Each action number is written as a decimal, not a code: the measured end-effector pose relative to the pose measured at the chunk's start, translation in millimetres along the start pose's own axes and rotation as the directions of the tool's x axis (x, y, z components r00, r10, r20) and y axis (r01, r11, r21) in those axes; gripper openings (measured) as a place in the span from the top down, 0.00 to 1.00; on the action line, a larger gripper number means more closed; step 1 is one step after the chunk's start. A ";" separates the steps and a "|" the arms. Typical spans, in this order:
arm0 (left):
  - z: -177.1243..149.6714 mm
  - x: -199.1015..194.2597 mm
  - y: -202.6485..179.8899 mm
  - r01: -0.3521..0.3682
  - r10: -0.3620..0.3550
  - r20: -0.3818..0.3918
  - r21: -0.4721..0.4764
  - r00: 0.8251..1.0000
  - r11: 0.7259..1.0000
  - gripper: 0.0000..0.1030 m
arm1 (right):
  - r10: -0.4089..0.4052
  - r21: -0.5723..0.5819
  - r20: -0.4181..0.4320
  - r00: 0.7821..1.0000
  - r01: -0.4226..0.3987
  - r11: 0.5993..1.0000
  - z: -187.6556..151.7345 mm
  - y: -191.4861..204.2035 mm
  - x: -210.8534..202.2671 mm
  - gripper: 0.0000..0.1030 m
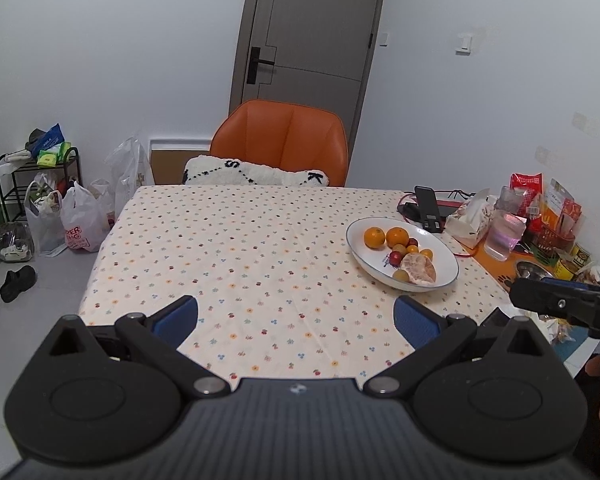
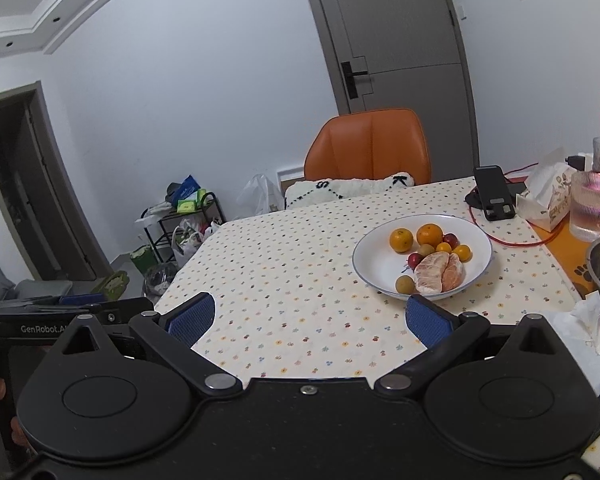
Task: Organize fruits
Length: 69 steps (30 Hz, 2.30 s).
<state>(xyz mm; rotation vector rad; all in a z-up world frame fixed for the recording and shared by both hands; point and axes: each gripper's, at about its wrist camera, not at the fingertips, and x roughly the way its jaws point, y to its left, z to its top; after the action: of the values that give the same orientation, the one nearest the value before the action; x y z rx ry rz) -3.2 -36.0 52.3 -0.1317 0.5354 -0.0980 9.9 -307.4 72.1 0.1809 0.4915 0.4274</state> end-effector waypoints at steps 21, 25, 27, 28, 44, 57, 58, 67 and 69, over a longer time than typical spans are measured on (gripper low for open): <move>-5.2 -11.3 5.1 -0.002 0.002 0.012 0.027 1.000 1.000 0.00 | 0.012 -0.009 -0.018 1.000 -0.012 1.000 -10.3 1.0 -16.8 0.00; -5.7 -10.5 4.8 -0.010 0.010 0.006 0.034 1.000 0.999 0.00 | 0.016 -0.001 -0.020 1.000 -0.016 1.000 -11.7 0.3 -16.6 0.00; -6.2 -9.5 6.1 -0.008 0.008 0.000 0.033 1.000 0.999 0.00 | 0.018 0.005 -0.021 1.000 -0.018 1.000 -11.5 -0.6 -16.2 0.00; -6.4 -9.2 6.6 -0.007 0.007 -0.002 0.031 1.000 1.000 0.00 | 0.020 0.008 -0.021 1.000 -0.020 1.000 -11.8 -0.7 -16.3 0.00; -6.4 -8.1 7.5 -0.018 0.018 -0.009 0.029 1.000 0.999 0.00 | 0.016 0.007 -0.022 1.000 -0.016 1.000 -13.6 -0.9 -16.5 0.00; -6.8 -8.2 7.7 -0.017 0.018 -0.010 0.030 1.000 0.999 0.00 | 0.016 0.009 -0.019 1.000 -0.016 1.000 -13.6 -1.2 -16.6 0.00; -6.8 -8.6 8.3 -0.017 0.017 -0.009 0.031 1.000 0.999 0.00 | 0.016 0.010 -0.020 1.000 -0.016 1.000 -13.4 -1.3 -16.0 0.00; -8.5 -7.2 8.8 -0.019 0.019 -0.011 0.028 1.000 0.999 0.00 | 0.008 0.006 -0.017 1.000 -0.008 1.000 -12.3 -2.4 -15.9 0.00; -8.2 -7.2 7.9 -0.018 0.019 -0.011 0.029 1.000 0.999 0.00 | 0.008 0.006 -0.017 1.000 -0.008 1.000 -12.5 -2.4 -16.6 0.00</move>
<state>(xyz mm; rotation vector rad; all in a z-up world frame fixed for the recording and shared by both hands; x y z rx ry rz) -13.1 -28.0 47.8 -0.0985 0.5462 -0.0884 -8.6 -316.0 67.5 0.1848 0.5092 0.4356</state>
